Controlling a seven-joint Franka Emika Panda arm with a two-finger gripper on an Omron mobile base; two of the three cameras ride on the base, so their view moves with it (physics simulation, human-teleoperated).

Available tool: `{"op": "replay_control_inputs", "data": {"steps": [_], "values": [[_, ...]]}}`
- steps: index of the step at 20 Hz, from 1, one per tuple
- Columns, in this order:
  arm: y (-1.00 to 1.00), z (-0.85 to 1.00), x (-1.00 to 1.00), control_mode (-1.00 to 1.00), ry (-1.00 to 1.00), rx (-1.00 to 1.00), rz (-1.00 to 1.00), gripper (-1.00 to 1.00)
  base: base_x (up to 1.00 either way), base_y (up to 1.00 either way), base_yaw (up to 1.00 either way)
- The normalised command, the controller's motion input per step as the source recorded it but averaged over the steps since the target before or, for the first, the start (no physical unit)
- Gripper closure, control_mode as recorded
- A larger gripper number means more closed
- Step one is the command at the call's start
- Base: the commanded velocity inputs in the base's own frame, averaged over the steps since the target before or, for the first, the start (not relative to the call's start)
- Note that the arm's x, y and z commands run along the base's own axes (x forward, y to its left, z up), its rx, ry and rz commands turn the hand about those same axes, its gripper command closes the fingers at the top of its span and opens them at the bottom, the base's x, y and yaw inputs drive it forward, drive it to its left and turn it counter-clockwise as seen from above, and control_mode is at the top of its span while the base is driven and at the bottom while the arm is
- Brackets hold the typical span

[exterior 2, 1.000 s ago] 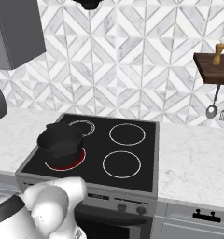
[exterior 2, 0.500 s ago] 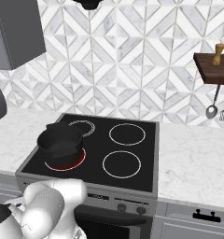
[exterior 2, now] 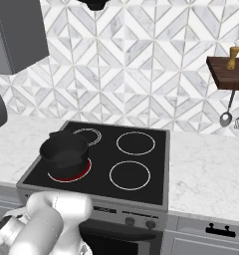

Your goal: Turn off the front left burner of the stove.

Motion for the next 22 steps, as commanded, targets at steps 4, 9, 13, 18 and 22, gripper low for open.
{"op": "replay_control_inputs", "data": {"steps": [4,9,13,18,22], "values": [[-0.01,-0.25,0.00,-1.00,0.00,0.01,0.00,-1.00,0.00,0.00,0.00],[0.00,0.00,0.09,-1.00,0.00,0.01,0.00,-1.00,0.00,0.00,0.00],[0.00,0.07,0.03,-1.00,0.01,0.00,0.00,-1.00,0.00,0.00,0.00],[-0.04,0.03,0.00,-1.00,0.00,0.00,0.00,-1.00,0.00,0.00,0.00],[-0.13,0.01,0.00,-1.00,0.00,0.00,0.02,-1.00,0.00,0.00,0.00]]}}
